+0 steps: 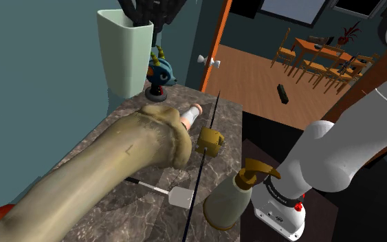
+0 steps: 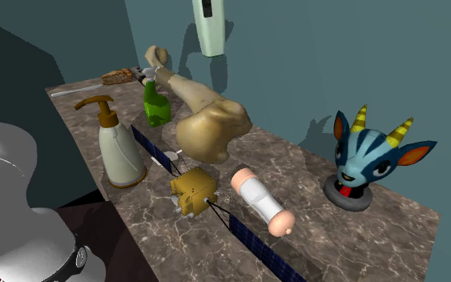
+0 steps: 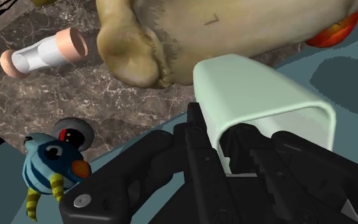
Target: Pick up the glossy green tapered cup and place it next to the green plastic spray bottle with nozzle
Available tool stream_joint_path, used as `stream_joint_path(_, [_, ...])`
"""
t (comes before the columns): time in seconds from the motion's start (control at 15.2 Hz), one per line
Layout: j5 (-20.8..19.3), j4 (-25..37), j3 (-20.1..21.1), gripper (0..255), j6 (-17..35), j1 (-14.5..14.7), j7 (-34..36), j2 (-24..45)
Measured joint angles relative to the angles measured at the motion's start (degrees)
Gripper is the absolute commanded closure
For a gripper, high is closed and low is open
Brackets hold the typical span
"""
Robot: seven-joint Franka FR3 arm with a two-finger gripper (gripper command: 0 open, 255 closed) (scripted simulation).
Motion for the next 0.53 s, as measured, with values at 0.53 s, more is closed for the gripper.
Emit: stream_joint_path(0.53, [3.8,-6.5,4.1,255,-0.5,3.7,7.4,-8.0])
